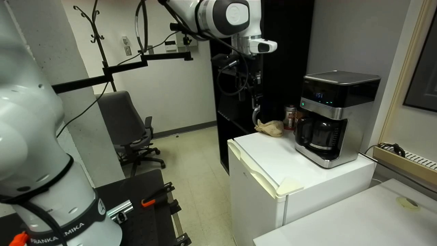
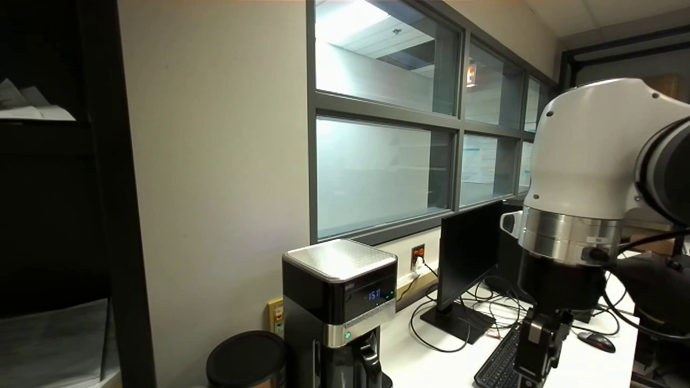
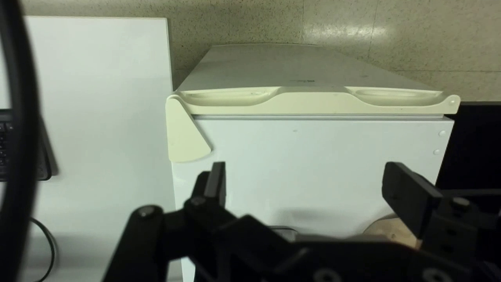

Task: Push the far left round button on the coffee making machine

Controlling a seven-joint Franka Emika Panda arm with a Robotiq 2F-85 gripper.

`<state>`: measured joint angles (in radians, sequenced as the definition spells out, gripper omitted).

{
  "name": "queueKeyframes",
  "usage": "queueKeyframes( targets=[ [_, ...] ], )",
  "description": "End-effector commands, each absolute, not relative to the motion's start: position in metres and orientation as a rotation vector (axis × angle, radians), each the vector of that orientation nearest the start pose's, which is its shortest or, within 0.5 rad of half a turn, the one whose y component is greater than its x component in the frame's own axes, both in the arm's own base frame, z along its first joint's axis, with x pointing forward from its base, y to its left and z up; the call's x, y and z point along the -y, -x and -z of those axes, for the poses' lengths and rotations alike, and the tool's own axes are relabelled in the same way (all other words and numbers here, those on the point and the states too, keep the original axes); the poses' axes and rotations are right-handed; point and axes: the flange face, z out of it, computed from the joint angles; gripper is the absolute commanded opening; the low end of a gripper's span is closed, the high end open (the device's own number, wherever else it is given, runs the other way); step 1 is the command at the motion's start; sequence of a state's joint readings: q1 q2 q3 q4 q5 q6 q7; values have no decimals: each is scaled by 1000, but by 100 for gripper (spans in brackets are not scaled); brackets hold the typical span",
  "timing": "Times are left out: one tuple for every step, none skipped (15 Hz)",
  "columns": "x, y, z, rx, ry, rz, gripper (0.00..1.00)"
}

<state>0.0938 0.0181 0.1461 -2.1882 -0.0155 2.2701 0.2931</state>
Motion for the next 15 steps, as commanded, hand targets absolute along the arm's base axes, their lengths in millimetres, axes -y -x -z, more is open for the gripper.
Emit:
queueKeyframes(
  targets=[
    [-130, -548, -375, -105, 3140, 154, 100],
    [-131, -553, -372, -111, 3141, 161, 100],
    [-130, -556, -369, -121, 3142, 169, 95],
    [-130, -561, -366, -129, 3142, 173, 96],
    [-130, -565, -363, -137, 3142, 176, 94],
    [-130, -572, -360, -143, 3138, 181, 71],
    [-130, -577, -357, -147, 3137, 189, 68],
    [-129, -584, -355, -151, 3133, 216, 63],
    [-130, -589, -353, -151, 3130, 230, 54],
    [-129, -596, -351, -156, 3128, 264, 48],
    [-129, -601, -349, -155, 3125, 287, 38],
    [-130, -606, -347, -156, 3128, 328, 32],
    [-129, -611, -345, -153, 3130, 361, 25],
    [-130, -616, -344, -146, 3142, 403, 16],
    [-130, -620, -342, -140, 3151, 441, 10]
  ],
)
